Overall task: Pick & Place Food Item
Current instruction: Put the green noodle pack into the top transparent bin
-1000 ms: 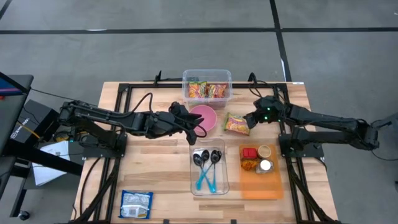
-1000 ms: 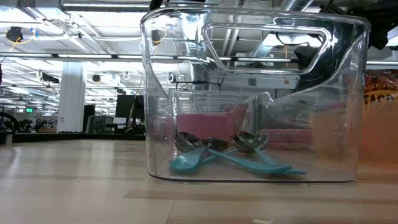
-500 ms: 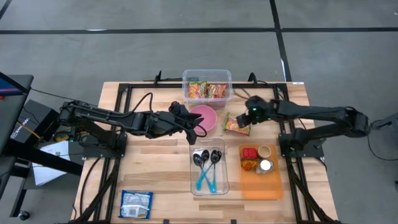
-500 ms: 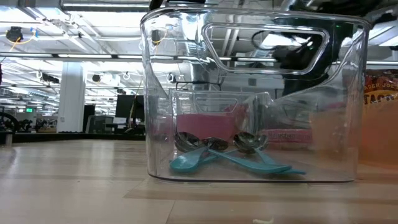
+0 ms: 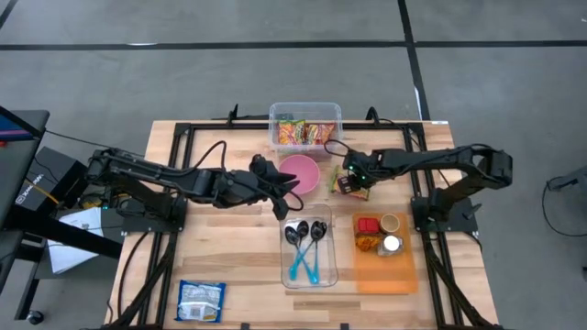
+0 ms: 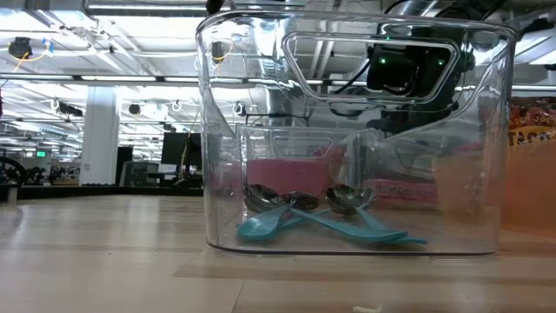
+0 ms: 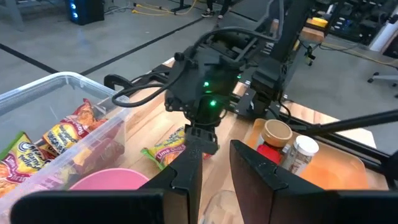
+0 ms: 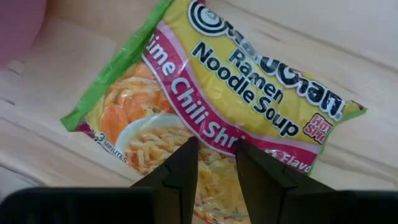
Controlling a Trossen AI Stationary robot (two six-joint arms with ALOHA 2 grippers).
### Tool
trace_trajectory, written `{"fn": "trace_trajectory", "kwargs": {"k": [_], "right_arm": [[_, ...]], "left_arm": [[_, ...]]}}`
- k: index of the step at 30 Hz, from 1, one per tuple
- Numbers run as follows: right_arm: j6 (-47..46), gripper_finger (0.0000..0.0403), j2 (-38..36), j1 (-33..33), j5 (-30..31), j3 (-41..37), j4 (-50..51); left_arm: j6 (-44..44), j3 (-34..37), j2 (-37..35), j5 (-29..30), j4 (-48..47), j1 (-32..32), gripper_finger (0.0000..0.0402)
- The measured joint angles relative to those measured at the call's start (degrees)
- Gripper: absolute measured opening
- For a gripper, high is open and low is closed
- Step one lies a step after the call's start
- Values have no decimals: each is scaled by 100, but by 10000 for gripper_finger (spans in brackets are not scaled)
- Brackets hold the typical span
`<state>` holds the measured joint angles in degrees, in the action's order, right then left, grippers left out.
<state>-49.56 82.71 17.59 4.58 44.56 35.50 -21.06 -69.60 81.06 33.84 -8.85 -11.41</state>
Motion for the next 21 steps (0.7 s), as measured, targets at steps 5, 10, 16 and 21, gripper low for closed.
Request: {"fn": "trace_trajectory", "kwargs": {"k": [5,10,16,21], "right_arm": [[0,103,5,-27,4,2,-61],[0,100,12,21,12,0,-144],[29,64,184,32,161,20,-183],[103,7,341,-69,201,24,-366]], "left_arm": [[0,0,0,-2,-23,-59,76],[0,0,0,-2,-23,-62,76],[-14,0,0,-2,-22,-62,76],[-22,0,0,-6,-19,-98,76]]}}
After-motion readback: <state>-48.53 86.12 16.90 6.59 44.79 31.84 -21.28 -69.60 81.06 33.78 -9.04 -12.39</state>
